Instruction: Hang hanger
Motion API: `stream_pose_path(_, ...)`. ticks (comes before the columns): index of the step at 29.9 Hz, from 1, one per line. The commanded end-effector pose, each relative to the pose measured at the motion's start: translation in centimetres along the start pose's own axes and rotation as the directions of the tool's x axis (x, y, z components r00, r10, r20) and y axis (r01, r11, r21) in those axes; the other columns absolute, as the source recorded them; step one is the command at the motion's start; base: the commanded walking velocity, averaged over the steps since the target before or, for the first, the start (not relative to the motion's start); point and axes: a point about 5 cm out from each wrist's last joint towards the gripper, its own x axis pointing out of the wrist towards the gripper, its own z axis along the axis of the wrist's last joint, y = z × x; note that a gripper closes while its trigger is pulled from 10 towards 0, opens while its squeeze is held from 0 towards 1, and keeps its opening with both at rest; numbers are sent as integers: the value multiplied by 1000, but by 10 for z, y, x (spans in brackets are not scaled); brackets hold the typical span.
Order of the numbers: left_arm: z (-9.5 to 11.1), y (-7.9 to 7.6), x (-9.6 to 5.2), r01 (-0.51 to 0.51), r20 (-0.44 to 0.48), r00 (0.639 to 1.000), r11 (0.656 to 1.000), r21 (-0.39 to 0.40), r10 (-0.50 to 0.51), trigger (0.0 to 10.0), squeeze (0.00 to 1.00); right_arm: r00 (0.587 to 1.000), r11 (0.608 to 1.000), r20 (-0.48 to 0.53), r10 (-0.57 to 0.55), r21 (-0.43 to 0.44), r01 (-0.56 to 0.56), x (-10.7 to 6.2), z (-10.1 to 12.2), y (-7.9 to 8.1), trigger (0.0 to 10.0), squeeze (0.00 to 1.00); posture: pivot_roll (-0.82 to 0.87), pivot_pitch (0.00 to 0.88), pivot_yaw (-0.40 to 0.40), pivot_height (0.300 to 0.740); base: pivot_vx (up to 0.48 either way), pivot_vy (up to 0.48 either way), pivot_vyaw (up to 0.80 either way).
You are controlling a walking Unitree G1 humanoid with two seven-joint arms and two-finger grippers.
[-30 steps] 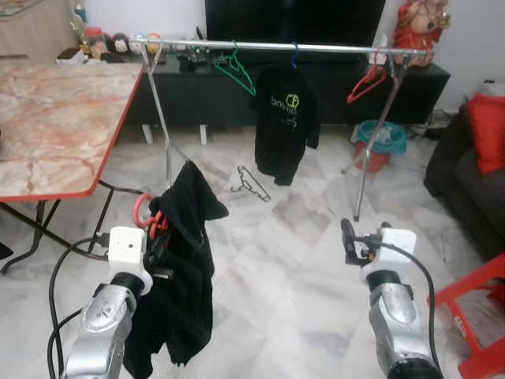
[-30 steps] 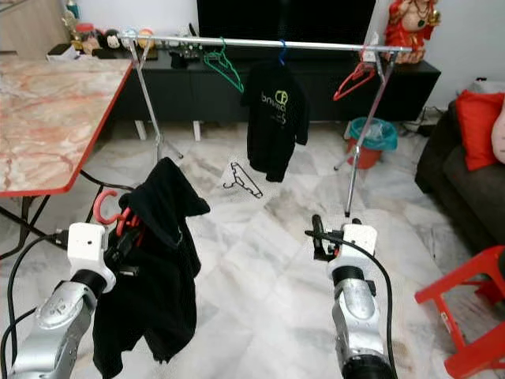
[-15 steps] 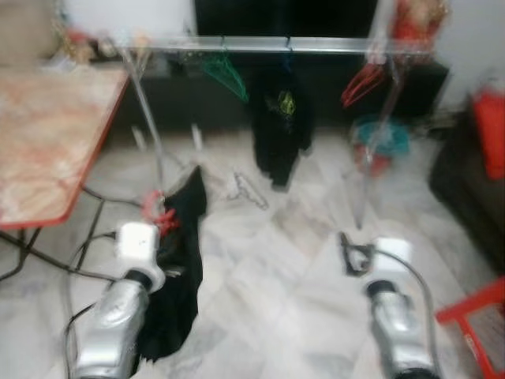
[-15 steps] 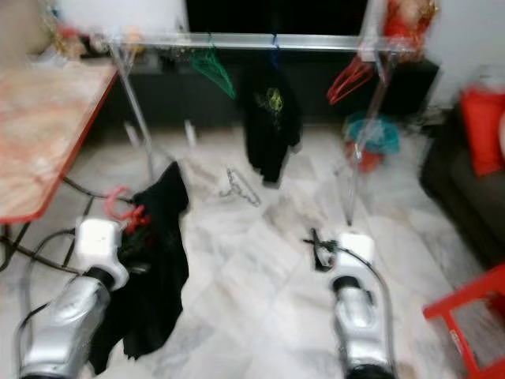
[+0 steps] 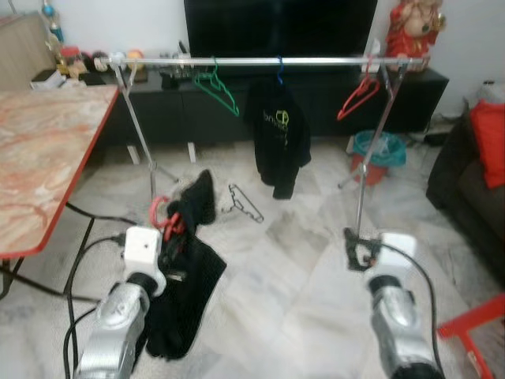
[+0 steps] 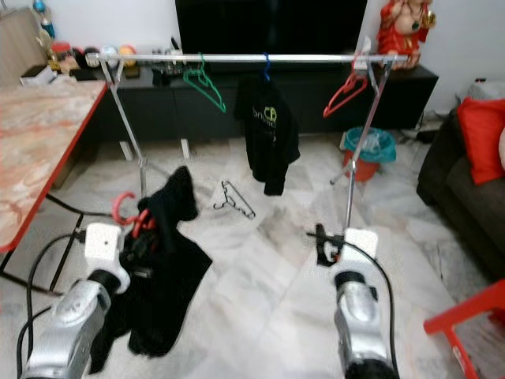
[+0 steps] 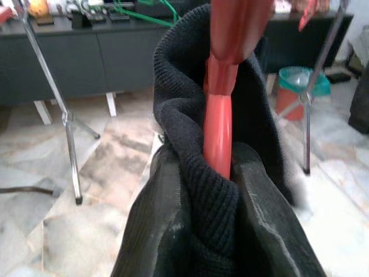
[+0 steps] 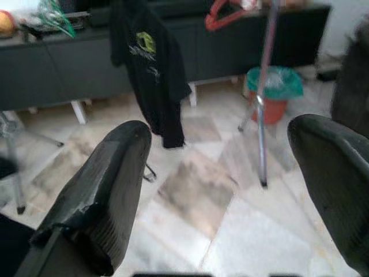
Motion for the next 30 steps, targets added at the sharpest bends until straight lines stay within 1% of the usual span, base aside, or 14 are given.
stream_pose_path(1,10,8,2,-18,34,999,999,37,17,10000,0,999,999,10,34,9,-34,3,3,13,10000,0,-31,0,-26,736,349,0,0)
stream_pose_path(4,11,8,3,-19,37,999,999,40,17,10000,0,999,999,18,48,-4,-48,3,5,16,10000,0,-30,0,-24,736,346,0,0)
stream_pose_path(11,11,6,5,-11,29,1000,999,42,10,10000,0,999,999,16,37,6,-37,5,6,15,10000,0,-38,0,-19,736,354,0,0)
stream_pose_path(21,10,11,4,-32,18,999,998,52,31,10000,0,998,999,31,49,-15,-48,3,7,15,10000,0,-30,0,-18,736,366,0,0)
stream_pose_path(27,9,10,4,-33,15,999,998,53,32,10000,0,998,998,17,60,-10,-60,3,5,18,10000,0,-30,0,-16,736,371,0,555)
stream_pose_path(28,9,10,4,-32,13,999,998,55,31,10000,0,998,998,1,58,8,-58,4,3,18,10000,0,-31,0,-14,736,371,0,0)
stream_pose_path(30,8,11,4,-32,11,999,998,56,32,10000,0,998,998,-13,58,7,-58,3,1,18,10000,0,-31,0,-10,736,375,0,0)
